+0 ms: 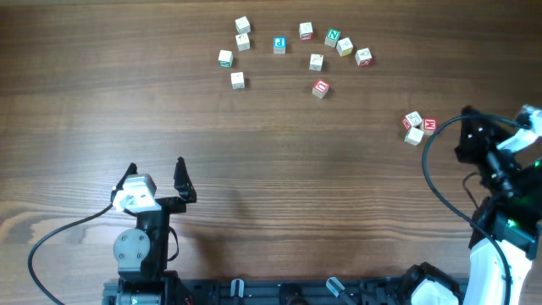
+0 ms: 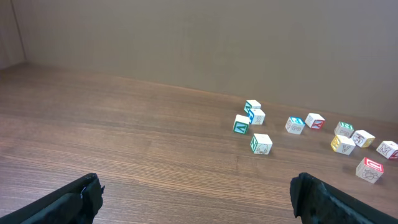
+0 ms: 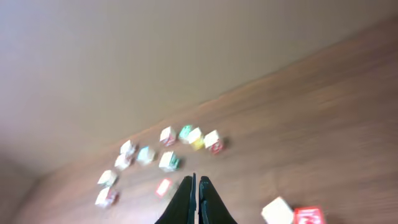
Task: Form a circle
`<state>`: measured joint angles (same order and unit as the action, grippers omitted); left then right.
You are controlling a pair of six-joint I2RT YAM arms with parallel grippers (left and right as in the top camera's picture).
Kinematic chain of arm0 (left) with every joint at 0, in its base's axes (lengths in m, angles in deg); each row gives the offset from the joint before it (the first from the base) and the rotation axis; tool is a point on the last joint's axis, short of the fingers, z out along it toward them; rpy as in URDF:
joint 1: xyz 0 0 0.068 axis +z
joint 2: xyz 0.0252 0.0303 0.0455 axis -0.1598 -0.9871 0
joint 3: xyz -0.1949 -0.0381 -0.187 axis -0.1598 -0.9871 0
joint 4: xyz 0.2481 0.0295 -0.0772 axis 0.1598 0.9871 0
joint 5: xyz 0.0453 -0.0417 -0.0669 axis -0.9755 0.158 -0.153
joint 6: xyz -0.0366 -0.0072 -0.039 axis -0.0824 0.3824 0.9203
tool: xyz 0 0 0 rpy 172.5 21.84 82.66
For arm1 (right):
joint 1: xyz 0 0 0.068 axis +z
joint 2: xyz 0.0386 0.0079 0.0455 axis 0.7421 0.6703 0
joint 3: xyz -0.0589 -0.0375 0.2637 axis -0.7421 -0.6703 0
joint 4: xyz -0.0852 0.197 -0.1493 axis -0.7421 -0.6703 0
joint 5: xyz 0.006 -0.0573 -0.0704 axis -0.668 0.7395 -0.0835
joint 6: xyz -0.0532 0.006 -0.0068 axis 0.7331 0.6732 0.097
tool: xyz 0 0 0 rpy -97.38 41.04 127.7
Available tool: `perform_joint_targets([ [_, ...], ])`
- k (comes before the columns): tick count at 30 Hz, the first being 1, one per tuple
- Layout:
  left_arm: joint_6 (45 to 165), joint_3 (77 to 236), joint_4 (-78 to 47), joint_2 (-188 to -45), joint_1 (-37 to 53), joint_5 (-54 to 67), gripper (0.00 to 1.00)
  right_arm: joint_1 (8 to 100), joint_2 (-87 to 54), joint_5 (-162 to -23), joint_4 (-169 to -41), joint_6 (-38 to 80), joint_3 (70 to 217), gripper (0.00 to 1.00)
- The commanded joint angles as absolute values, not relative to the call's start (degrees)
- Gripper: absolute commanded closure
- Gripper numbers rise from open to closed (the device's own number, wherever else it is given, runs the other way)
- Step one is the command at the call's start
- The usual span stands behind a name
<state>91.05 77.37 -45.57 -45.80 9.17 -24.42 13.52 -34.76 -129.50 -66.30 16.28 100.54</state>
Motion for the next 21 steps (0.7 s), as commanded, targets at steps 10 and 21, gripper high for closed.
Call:
perform_joint_targets([
  [10,89.74,77.02,-45.64,-45.27,9.54,-23.74,0.0,14.94,-38.2,-129.93,-92.01,25.76,103.06,0.95],
  [21,89.74,77.02,-45.64,-45.27,9.54,-23.74,0.0,16.4,-51.53,-119.53,-120.38,21.0,106.38,0.0],
])
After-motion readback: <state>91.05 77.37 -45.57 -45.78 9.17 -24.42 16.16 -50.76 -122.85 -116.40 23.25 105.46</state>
